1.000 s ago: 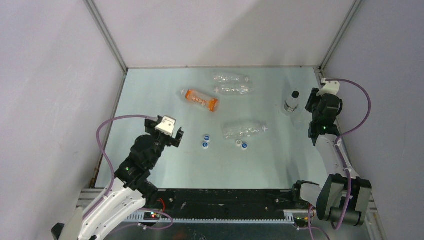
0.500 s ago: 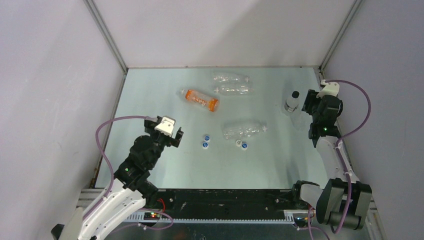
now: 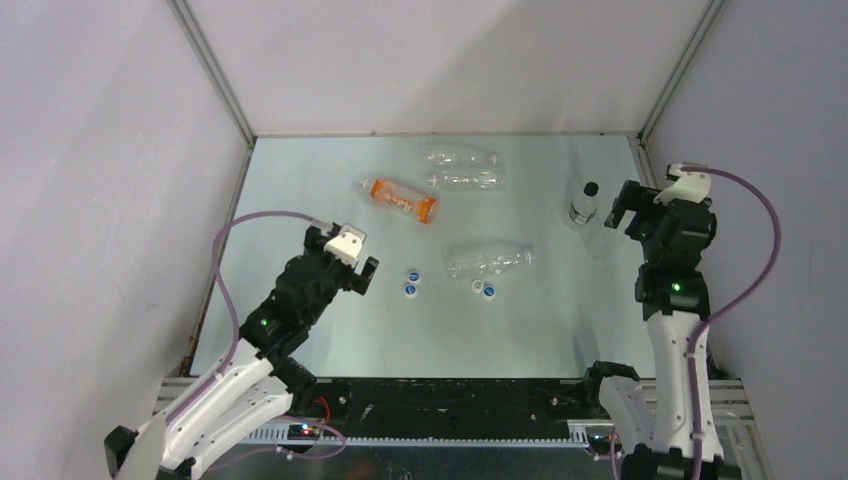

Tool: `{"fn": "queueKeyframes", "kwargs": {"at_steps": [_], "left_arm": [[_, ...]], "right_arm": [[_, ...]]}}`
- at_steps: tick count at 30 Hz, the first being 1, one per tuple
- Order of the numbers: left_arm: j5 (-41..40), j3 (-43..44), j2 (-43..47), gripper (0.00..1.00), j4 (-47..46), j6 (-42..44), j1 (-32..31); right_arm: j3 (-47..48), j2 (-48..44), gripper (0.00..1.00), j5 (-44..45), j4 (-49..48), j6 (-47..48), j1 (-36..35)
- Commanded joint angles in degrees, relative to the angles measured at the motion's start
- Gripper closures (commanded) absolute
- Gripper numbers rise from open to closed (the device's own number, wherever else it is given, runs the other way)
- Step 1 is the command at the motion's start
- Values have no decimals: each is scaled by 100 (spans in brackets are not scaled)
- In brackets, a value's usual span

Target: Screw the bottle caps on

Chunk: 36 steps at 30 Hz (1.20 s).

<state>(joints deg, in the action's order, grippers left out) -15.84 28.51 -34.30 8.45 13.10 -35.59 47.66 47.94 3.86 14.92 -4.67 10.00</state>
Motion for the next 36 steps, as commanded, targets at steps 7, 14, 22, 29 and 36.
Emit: {"fn": "queueKeyframes", "kwargs": {"at_steps": [7, 14, 22, 29, 36], "left_arm": [[1122, 2148, -2181, 2, 1323, -1149, 18], [2275, 3234, -3943, 2, 1970, -1194, 13], [2702, 4676, -5554, 2, 1828, -627, -462], [2820, 6303, -7319, 2, 2495, 428, -1085], [2837, 7596, -8655, 2, 3149, 1163, -1428]], "right_arm": [[120, -1699, 0, -1725, 645, -770, 28], [23, -2059, 0, -996, 1325, -1114, -301], [33, -2177, 0, -834, 1927, -963, -779], [34, -2243, 0, -899, 1978, -957, -1145], [34, -2272, 0, -982, 2162, -904, -1322]]}}
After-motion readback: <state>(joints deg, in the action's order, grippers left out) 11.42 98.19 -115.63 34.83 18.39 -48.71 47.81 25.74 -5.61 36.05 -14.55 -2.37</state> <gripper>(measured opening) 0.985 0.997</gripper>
